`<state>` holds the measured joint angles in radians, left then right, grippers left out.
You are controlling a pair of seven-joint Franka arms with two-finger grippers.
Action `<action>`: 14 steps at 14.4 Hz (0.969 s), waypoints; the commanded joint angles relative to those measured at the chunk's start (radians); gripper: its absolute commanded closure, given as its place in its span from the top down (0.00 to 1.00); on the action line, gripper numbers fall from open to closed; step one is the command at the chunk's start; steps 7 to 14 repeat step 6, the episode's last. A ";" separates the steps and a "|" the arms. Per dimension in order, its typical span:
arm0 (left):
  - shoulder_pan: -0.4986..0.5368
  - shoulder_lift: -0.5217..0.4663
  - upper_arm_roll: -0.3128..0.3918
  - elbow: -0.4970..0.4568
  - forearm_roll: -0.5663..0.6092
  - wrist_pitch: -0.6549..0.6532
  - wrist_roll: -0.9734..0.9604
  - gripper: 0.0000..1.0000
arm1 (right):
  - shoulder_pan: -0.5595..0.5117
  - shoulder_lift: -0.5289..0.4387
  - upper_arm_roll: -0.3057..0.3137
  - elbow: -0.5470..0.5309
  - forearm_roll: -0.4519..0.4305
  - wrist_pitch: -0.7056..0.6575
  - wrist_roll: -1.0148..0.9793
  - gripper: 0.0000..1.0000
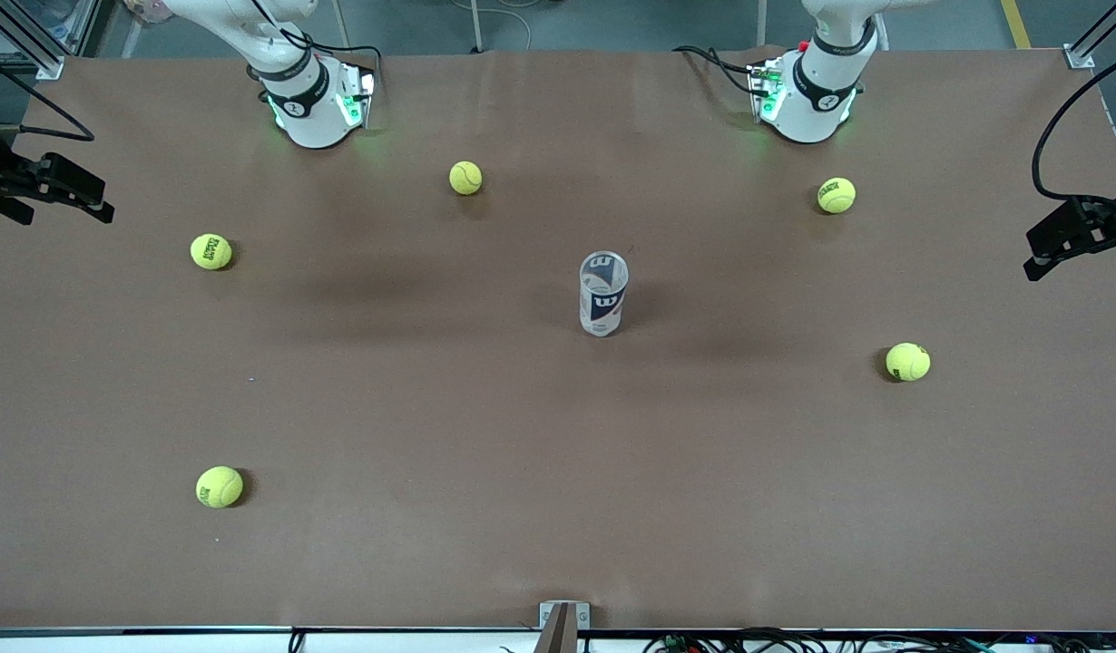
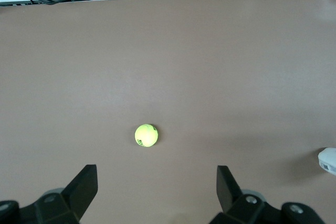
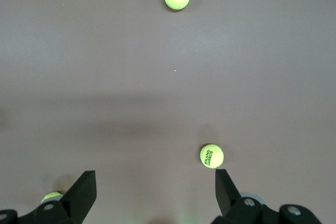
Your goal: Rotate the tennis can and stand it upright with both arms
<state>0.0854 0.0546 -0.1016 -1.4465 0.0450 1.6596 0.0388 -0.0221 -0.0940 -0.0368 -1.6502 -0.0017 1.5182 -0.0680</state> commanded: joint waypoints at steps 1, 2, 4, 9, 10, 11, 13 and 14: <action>-0.125 -0.015 0.124 0.014 -0.029 -0.070 0.015 1.00 | -0.010 -0.027 0.002 -0.029 0.015 0.007 -0.013 1.00; -0.134 -0.027 0.134 0.011 -0.049 -0.092 0.015 1.00 | -0.010 -0.027 0.002 -0.029 0.017 0.005 -0.013 1.00; -0.148 -0.030 0.147 0.014 -0.053 -0.121 -0.006 1.00 | -0.010 -0.027 0.002 -0.029 0.019 0.007 -0.012 1.00; -0.145 -0.025 0.143 0.015 -0.051 -0.121 -0.014 1.00 | -0.012 -0.029 0.000 -0.031 0.048 0.005 -0.013 1.00; -0.145 -0.025 0.143 0.015 -0.051 -0.121 -0.014 1.00 | -0.012 -0.029 0.000 -0.031 0.048 0.005 -0.013 1.00; -0.145 -0.025 0.143 0.015 -0.051 -0.121 -0.014 1.00 | -0.012 -0.029 0.000 -0.031 0.048 0.005 -0.013 1.00; -0.145 -0.025 0.143 0.015 -0.051 -0.121 -0.014 1.00 | -0.012 -0.029 0.000 -0.031 0.048 0.005 -0.013 1.00; -0.145 -0.025 0.143 0.015 -0.051 -0.121 -0.014 1.00 | -0.012 -0.029 0.000 -0.031 0.048 0.005 -0.013 1.00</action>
